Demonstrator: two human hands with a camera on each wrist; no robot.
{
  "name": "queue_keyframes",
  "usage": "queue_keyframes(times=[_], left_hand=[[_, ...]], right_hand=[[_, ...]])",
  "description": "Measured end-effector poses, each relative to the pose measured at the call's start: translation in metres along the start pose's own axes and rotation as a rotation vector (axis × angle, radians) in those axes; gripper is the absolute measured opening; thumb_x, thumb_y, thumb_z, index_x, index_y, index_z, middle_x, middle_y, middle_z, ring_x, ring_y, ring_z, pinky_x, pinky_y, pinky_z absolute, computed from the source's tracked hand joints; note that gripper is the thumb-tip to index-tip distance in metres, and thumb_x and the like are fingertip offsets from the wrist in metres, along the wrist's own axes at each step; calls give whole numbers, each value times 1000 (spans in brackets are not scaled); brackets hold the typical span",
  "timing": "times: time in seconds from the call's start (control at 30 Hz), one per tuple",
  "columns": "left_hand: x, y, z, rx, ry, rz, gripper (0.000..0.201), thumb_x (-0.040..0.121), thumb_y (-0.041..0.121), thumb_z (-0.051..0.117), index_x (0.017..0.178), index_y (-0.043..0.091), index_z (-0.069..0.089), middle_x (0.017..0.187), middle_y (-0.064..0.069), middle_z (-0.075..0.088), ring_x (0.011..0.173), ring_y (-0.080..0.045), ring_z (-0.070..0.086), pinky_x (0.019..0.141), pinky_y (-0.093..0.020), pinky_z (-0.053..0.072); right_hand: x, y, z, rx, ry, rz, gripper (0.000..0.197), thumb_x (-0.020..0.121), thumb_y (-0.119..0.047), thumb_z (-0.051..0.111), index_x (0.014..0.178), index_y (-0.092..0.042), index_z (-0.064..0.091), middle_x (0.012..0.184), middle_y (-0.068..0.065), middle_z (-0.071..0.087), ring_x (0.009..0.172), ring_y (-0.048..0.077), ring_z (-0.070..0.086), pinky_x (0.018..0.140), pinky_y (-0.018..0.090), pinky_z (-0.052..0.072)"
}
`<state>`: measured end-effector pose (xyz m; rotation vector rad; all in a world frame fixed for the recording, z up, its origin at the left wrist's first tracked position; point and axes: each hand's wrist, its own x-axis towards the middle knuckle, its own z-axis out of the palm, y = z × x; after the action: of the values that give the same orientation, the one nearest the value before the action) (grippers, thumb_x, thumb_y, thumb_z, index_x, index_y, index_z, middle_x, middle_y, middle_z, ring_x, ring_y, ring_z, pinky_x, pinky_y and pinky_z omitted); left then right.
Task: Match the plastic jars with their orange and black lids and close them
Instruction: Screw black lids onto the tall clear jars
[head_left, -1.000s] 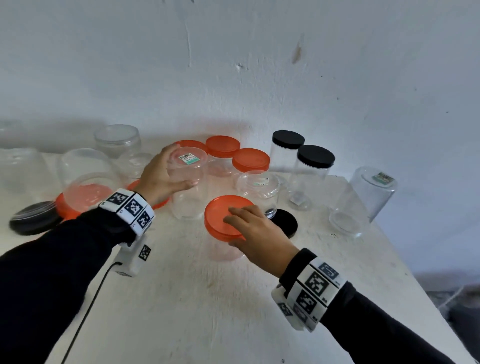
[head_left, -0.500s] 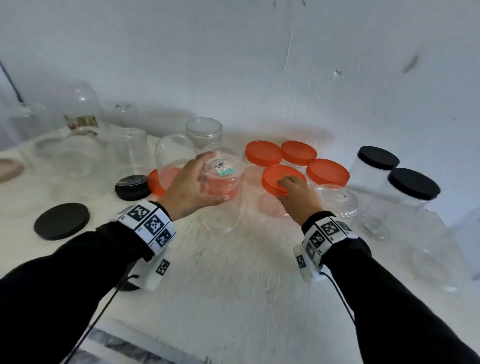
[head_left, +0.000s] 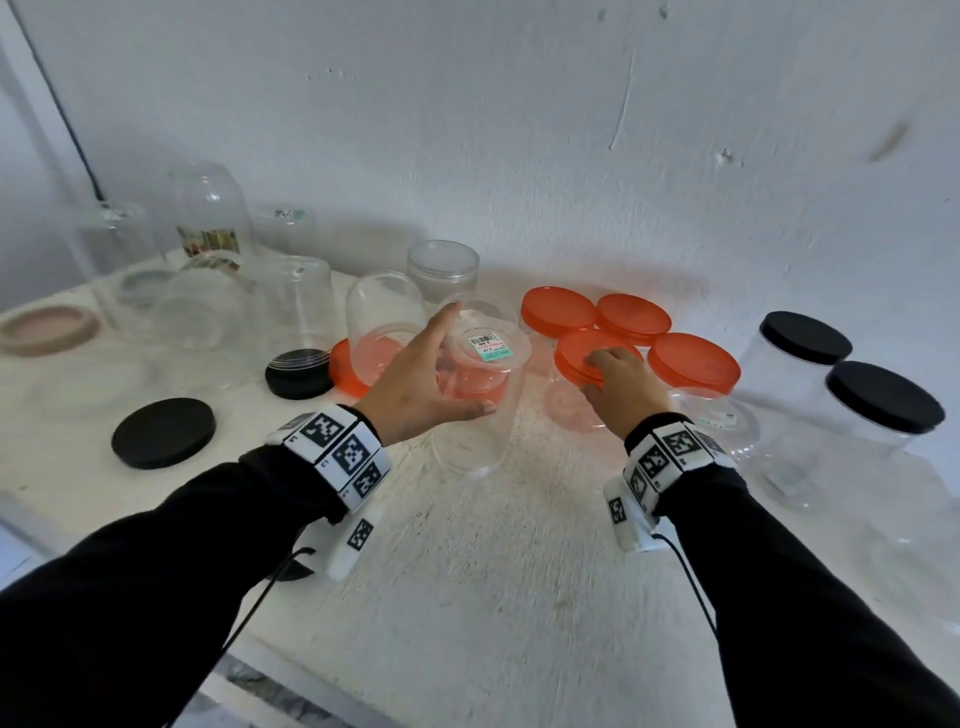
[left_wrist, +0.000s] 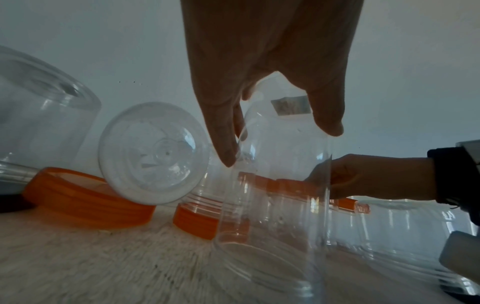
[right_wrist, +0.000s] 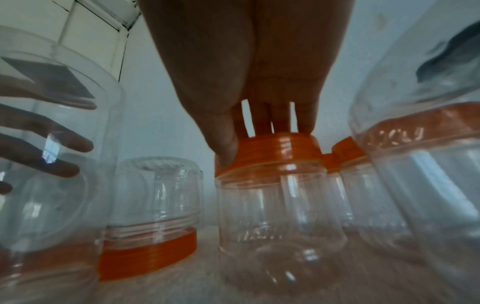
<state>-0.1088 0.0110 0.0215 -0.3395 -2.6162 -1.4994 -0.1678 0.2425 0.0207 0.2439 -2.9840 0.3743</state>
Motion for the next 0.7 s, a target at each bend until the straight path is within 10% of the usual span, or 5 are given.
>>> queue_keyframes(times=[0.13, 0.33, 0.5, 0.7], left_hand=[[-6, 4, -8, -55, -100, -125, 114, 69, 19, 79, 146, 21, -6, 136, 1, 34, 117, -4, 32, 96, -24, 30], [-29, -11, -42, 229, -197, -142, 60, 79, 28, 71, 131, 15, 44, 132, 3, 47, 121, -11, 45, 84, -11, 37], [-62, -25, -59, 425, -358, -194, 38, 83, 29, 67, 118, 21, 55, 103, 20, 50, 111, -7, 48, 84, -15, 35], [-86, -45, -70, 620, -592, -259, 57, 77, 31, 73, 128, 27, 48, 144, 6, 29, 131, -15, 29, 108, -30, 27]], right_hand=[[0, -11, -6, -80, -53, 15, 44, 97, -34, 42, 131, -7, 44, 138, 12, 44, 127, 29, 40, 107, 45, 28], [-13, -56, -26, 355, 208, -247, 39, 98, -32, 42, 126, -7, 51, 128, 10, 52, 115, 24, 50, 85, 28, 39], [-22, -89, -22, 294, 62, -461, 55, 91, -43, 51, 138, -18, 40, 150, 5, 30, 134, 26, 31, 105, 36, 30], [-22, -94, -11, 15, -60, -480, 78, 82, -43, 64, 146, -28, 22, 157, 3, 11, 141, 32, 11, 113, 46, 15]])
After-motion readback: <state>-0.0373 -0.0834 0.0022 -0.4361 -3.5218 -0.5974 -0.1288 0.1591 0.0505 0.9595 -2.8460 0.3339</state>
